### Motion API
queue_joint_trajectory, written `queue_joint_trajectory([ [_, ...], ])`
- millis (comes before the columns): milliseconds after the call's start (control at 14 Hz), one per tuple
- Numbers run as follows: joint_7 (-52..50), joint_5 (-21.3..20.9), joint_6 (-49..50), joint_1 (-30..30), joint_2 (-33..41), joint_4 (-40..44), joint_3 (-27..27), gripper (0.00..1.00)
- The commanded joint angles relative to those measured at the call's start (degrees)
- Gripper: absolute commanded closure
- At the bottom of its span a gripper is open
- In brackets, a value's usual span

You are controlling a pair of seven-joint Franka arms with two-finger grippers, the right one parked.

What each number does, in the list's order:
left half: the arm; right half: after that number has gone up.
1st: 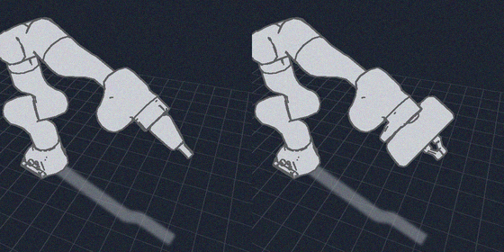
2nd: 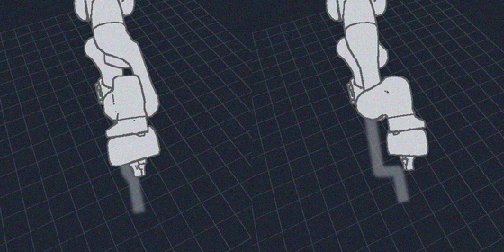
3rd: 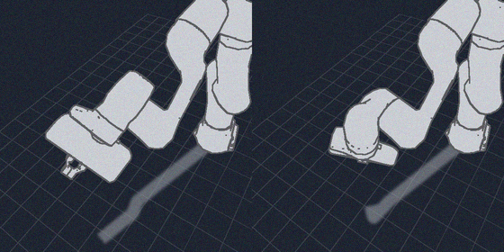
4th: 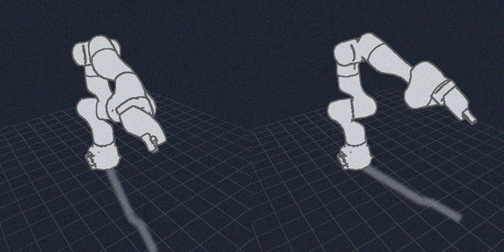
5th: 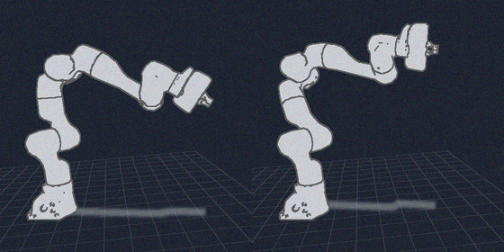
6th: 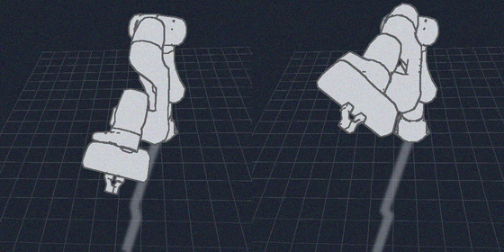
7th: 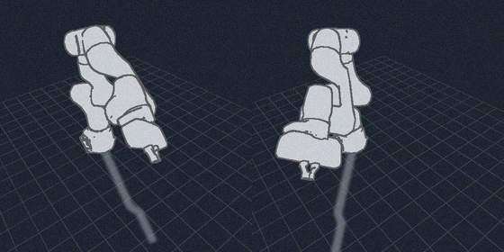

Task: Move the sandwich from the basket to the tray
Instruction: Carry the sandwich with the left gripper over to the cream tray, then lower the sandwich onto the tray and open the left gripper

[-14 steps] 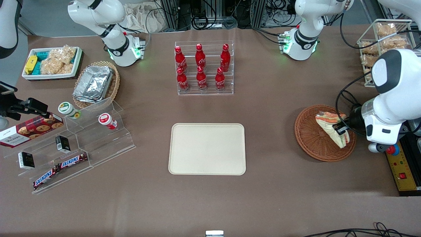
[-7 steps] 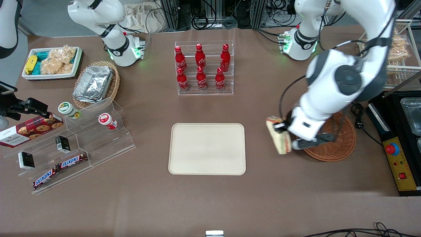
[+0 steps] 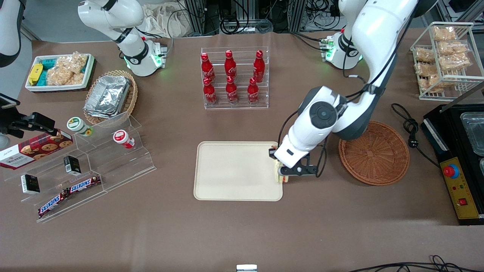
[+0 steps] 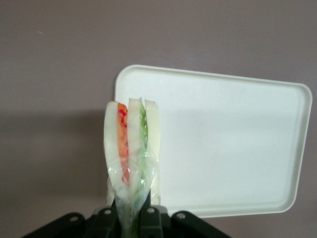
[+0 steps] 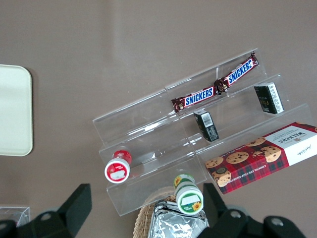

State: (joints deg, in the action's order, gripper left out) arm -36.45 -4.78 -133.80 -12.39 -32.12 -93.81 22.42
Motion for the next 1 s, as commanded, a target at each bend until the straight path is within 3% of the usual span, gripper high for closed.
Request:
queue_joint_trajectory([
  [0,0.07,-2.51,-1.99,-2.45,-5.04,2.84,-0.79,1.0],
  [143,-0.02,-3.31,-4.62,-5.17,-6.46,2.75,-3.51,1.0],
  [286,-0.28,-3.13,-5.6,-7.46,-7.6,2.84,-5.89,0.82],
  [357,-0.37,-3.04,-5.6,-7.56,-7.78,2.84,-5.98,0.67],
  [429,-0.81,-2.96,-6.03,-7.56,-8.04,2.93,-5.98,0.38],
  [500,-2.12,-3.04,-6.39,-7.56,-8.13,3.19,-5.98,0.01],
  [786,-4.33,-3.13,-5.52,-7.3,-6.65,3.63,-5.98,0.01],
  [929,-5.11,-3.04,-0.62,-6.77,-3.4,3.89,-5.98,0.01],
])
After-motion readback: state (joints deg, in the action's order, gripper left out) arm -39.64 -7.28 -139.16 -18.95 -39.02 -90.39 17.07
